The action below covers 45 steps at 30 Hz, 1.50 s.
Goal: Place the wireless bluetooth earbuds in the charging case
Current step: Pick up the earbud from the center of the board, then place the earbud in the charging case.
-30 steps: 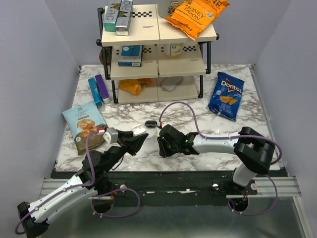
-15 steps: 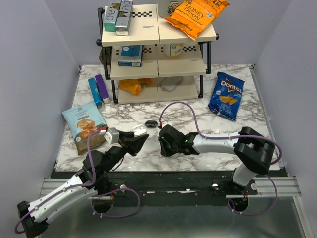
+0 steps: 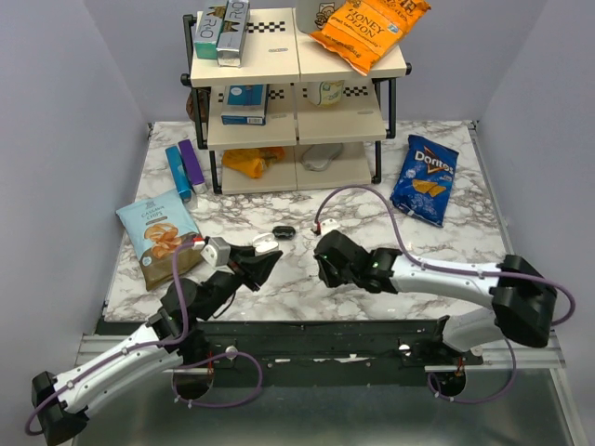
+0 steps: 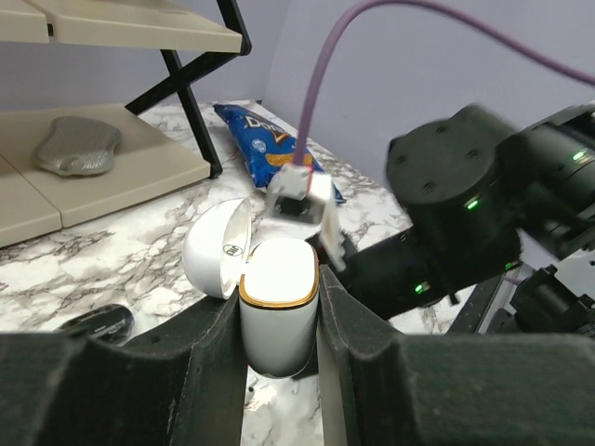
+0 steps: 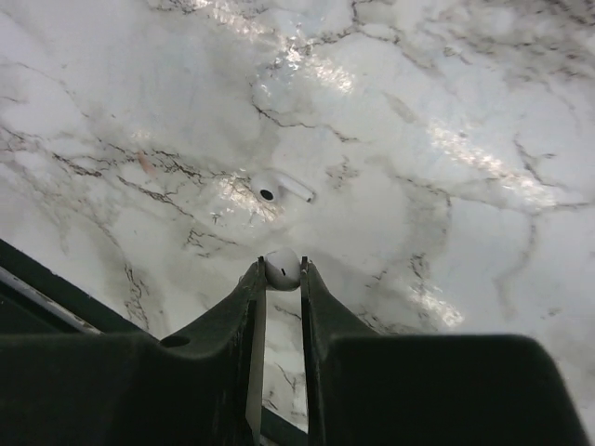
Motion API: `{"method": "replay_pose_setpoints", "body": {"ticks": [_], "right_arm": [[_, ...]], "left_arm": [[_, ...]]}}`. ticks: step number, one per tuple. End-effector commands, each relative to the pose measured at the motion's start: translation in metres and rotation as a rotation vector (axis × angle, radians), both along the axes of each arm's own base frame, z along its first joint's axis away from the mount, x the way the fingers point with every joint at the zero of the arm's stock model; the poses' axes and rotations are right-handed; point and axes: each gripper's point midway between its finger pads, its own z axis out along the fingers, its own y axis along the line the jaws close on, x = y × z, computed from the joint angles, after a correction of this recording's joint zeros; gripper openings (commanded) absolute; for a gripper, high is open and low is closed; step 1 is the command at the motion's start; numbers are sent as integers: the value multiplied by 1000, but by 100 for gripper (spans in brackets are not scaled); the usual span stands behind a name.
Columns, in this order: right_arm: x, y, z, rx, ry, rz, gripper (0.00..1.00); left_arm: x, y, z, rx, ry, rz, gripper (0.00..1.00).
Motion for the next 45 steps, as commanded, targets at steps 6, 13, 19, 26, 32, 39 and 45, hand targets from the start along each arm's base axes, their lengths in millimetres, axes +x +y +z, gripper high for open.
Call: {"method": "replay_pose_setpoints", "body": {"ticks": [6,13,19,26,32,39,45], "right_arm": [[24,-59,115,-98,-342,6,1],[36,-95,213,-174,-545,0,1],[43,-110,286,-231,-691,14,1],[37,-103,341,-237,-797,60,1],[32,-93,367,-309,-870,97,1],[32,-86,376,-438,-962,95,1],[29,-79,375,-440,-989,129,1]], "left_arm": [[7,-17,27,-17,-101,-19,0],[10,-59,46,33,-186,-148,0],[19,-82,92,-41,-335,-236,0],[13,-101,146,-154,-528,-377,0],[16,-119,160,-187,-544,-472,0],[22,-131,151,-156,-490,-509,0],[29,-136,135,-91,-414,-513,0]]}}
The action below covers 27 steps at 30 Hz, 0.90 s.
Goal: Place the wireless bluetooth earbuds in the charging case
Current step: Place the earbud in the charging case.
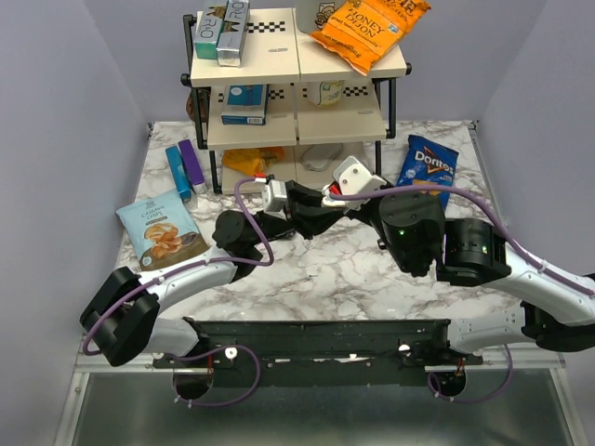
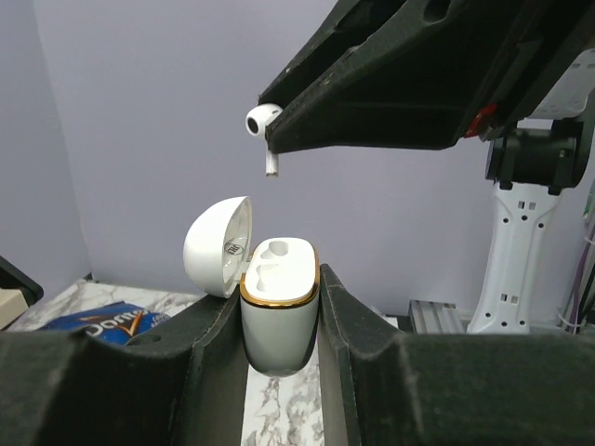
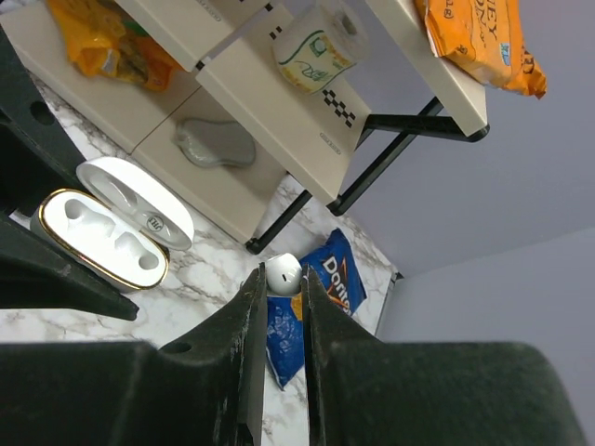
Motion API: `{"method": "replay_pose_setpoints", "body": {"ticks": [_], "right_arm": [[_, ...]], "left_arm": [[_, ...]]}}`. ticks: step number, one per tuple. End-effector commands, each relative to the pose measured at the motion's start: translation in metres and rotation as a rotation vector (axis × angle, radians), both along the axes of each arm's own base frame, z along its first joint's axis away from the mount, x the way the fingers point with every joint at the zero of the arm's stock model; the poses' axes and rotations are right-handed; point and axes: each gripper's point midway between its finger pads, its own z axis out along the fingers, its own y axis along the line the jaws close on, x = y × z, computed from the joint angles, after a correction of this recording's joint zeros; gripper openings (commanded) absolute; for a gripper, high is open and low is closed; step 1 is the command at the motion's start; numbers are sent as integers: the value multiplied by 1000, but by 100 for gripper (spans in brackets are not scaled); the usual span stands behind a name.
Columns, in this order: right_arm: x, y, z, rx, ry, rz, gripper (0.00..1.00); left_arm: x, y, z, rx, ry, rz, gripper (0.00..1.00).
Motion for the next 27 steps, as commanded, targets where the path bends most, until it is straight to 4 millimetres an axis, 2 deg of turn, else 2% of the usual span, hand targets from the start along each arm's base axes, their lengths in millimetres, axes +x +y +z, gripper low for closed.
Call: {"method": "replay_pose_setpoints", "body": {"ticks": [1,6,12,27], "right_arm": [[-2,-2,6,-43,-44,-1,1],[-5,6,-2,-59,-31,38,1],[-7,14,-18,-81,-8,67,1],[-11,30,-29,-67,15,109,1]], "left_arm": [[-4,-1,4,38,-9,-25,0],[3,-9,-3,102,43,-26,0],[2,-10,-5,125,36,-32,0],[-1,-10,-1,68,-34,-42,0]]}}
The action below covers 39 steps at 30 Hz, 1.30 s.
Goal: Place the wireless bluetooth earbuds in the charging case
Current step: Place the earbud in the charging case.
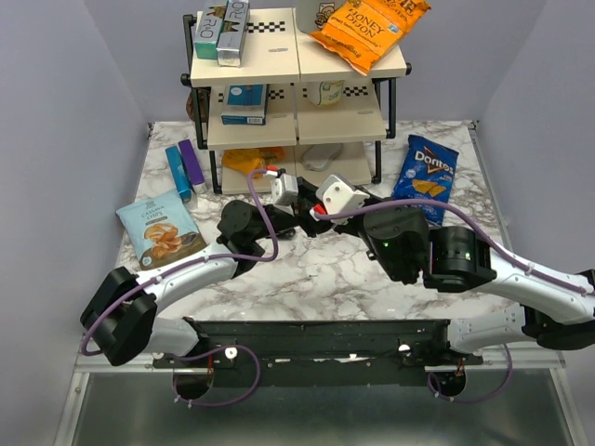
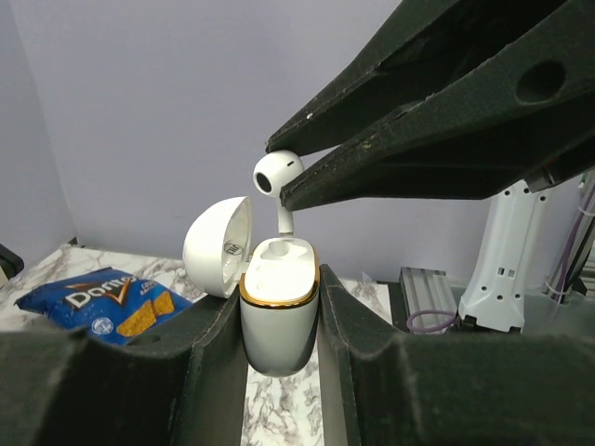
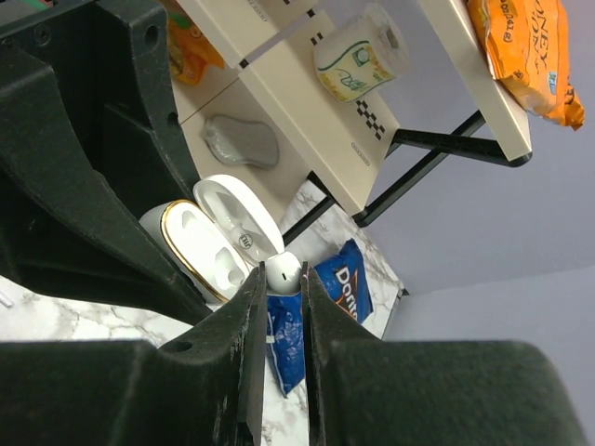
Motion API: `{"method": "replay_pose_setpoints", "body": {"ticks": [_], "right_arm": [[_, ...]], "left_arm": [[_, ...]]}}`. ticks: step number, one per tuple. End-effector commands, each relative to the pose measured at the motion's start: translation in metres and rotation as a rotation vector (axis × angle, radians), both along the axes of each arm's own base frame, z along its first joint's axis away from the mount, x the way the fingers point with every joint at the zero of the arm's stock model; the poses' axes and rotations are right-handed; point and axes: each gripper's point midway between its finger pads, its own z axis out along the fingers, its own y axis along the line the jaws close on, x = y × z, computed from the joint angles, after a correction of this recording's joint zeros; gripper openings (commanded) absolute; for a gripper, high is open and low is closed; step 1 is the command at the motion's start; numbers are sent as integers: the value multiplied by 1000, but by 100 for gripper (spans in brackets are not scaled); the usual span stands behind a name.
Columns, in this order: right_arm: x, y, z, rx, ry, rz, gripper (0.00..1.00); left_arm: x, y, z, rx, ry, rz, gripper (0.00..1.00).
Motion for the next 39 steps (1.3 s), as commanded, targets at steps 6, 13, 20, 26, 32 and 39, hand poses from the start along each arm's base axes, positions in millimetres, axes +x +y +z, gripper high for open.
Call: {"method": "replay_pose_setpoints", "body": {"ticks": [6,13,20,26,32,39], "right_arm": [[-3,11,-7,-11,-2,30,1],[-1,10,-11,-33,-10,22,1],[-2,12,-18,-74,-11,27,1],[-6,16,-20,-67,4,41,16],[-7,16,-14,-35,8,50,23],[-7,18,-10,-19,5,51,34]], "left_arm": [[-6,2,12,-43,-74,-24,0],[-7,3,13,-45,-76,-22,0],[-6,4,14,-43,-69,-15,0],[-4,4,15,-44,-68,-9,0],[-3,3,15,-47,-64,-7,0],[-3,3,16,-51,-66,-7,0]]}}
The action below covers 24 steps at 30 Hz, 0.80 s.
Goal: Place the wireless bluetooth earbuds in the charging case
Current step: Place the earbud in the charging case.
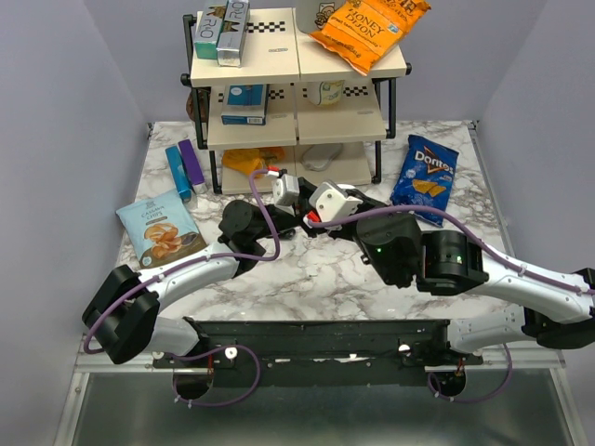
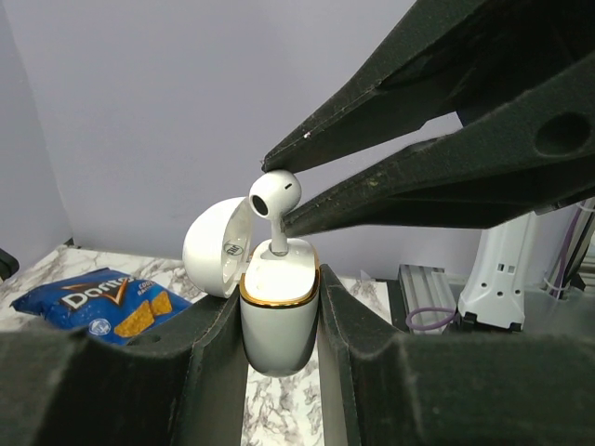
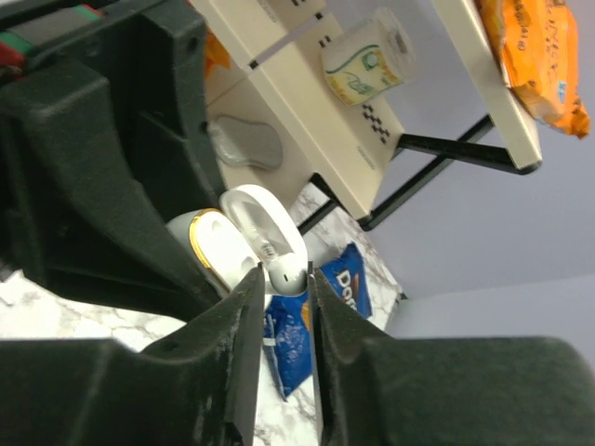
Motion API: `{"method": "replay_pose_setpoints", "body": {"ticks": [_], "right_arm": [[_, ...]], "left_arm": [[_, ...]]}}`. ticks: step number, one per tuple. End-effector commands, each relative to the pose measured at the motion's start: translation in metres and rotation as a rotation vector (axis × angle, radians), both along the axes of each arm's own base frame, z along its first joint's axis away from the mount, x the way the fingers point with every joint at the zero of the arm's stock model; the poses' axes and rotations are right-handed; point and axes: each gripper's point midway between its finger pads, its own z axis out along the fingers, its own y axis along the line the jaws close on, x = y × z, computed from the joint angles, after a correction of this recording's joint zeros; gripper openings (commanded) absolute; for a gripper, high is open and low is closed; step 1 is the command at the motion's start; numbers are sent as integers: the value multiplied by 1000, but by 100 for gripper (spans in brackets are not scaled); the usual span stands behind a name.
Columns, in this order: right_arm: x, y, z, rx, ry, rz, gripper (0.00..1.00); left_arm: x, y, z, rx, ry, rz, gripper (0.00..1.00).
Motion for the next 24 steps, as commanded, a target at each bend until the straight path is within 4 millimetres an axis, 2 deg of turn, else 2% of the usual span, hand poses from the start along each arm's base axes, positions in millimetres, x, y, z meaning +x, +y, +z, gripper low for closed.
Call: {"method": "replay_pose_setpoints", "body": {"ticks": [1,7,10,13,17,22,24], "right_arm": [[-5,10,1,9,12,38,36],[-5,11,5,33,6,35,42],[-5,8,19,101,-5,23,48],[-9,0,45,232,-8,38,55],[-11,-13,66,326,-10,31,61],[-13,-33,79,461,14,20,63],[-12,-37,73,474,25,12,64]], "left_arm": [[-4,4,17,-49,-56,1,0],[-4,4,16,-49,-52,3,0],[-3,5,16,-49,-52,6,0],[-3,5,15,-49,-49,9,0],[-3,6,13,-50,-45,12,0],[-3,7,15,-58,-46,16,0],[-4,7,15,-61,-48,14,0]]}}
